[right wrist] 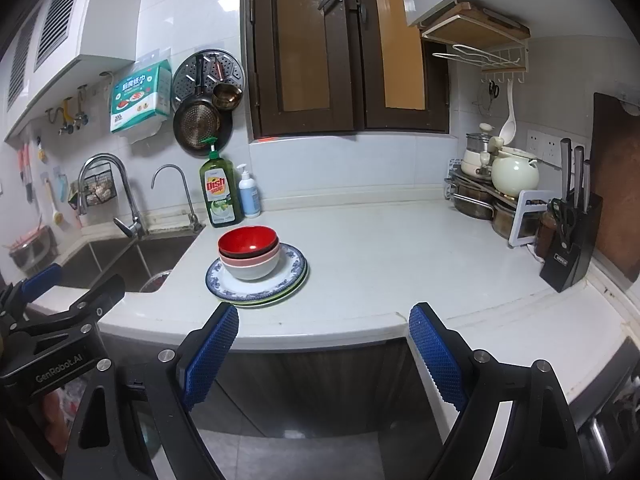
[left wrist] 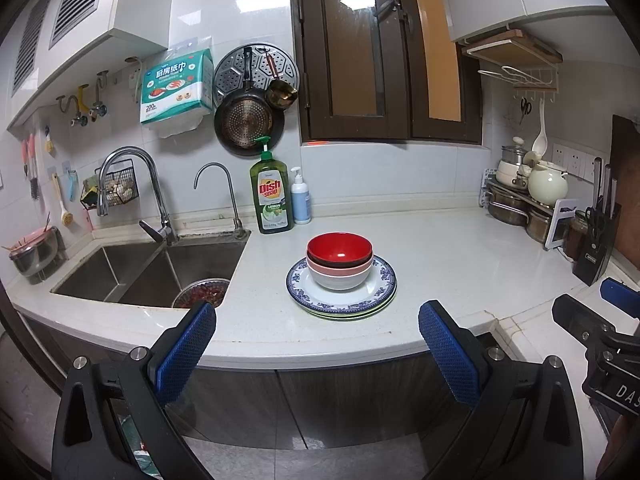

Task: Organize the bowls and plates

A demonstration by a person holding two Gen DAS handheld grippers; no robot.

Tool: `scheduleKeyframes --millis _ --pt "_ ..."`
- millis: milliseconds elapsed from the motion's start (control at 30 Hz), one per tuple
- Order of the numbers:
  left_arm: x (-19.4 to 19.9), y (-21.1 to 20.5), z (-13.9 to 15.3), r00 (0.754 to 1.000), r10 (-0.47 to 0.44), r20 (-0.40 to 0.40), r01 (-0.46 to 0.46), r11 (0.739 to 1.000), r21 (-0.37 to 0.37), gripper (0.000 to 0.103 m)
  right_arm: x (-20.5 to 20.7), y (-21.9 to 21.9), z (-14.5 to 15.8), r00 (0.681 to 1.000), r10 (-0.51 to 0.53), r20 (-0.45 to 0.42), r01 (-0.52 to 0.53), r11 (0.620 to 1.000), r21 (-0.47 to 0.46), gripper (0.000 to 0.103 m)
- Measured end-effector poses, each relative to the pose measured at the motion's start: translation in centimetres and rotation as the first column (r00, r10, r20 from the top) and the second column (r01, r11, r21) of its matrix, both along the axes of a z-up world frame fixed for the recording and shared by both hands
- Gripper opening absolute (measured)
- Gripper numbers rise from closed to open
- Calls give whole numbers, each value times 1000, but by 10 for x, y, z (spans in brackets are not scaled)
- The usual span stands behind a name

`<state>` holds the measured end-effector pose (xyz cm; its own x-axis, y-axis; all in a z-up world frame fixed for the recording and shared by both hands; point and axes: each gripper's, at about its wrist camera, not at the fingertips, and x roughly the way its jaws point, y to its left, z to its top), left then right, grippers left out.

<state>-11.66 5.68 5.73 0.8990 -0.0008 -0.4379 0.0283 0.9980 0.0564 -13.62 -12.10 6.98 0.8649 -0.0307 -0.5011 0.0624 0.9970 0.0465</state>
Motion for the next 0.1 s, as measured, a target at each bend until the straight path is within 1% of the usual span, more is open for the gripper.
scheduleKeyframes --millis 100 --pt "-1 0 1 1000 2 1 -2 1000 -1 103 -1 -3 -1 1000 2 0 -2 1000 -1 88"
